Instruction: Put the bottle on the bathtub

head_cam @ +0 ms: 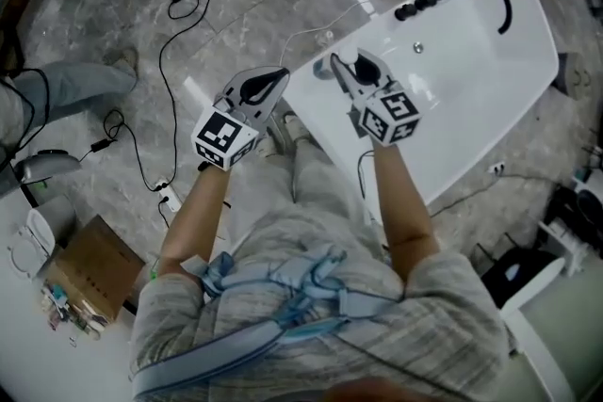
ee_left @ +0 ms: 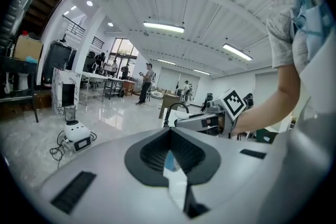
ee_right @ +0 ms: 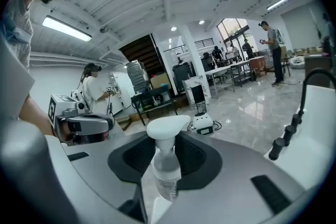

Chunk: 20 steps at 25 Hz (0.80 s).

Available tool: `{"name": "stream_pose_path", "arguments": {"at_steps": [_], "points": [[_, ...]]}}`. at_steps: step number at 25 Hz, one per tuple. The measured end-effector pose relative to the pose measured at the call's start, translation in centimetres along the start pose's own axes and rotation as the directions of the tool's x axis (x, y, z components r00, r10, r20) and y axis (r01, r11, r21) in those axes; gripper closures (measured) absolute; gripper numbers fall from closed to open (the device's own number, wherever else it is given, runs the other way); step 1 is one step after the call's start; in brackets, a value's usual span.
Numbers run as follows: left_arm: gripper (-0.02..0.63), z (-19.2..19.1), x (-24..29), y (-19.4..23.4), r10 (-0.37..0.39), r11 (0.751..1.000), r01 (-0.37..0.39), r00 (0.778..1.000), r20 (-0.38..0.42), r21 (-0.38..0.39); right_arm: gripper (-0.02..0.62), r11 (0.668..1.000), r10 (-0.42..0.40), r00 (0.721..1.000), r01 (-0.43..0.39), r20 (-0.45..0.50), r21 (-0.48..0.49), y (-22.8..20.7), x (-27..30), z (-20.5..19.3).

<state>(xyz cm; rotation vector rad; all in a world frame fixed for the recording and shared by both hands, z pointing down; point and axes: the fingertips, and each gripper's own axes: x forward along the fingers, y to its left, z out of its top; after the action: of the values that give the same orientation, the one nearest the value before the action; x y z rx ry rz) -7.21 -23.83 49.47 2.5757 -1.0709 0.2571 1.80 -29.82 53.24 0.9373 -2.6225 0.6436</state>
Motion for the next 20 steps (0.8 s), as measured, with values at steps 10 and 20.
{"name": "stream_pose_path", "arguments": {"at_steps": [10, 20], "points": [[0.603, -3.4, 6.1, 0.5, -0.065, 0.998, 0.064, 0.996, -0.062, -0.024, 0.479, 0.993, -0.105, 0.993, 0.107, -0.046, 0.054, -8.9, 1.6, -4.3], [0.603, -7.1, 13.6, 0.2, -0.146, 0.986, 0.136, 0.984, -0.104, -0.093, 0.479, 0.978, -0.204, 0.975, 0.207, -0.086, 0.027, -16.8, 3.3, -7.8]]}}
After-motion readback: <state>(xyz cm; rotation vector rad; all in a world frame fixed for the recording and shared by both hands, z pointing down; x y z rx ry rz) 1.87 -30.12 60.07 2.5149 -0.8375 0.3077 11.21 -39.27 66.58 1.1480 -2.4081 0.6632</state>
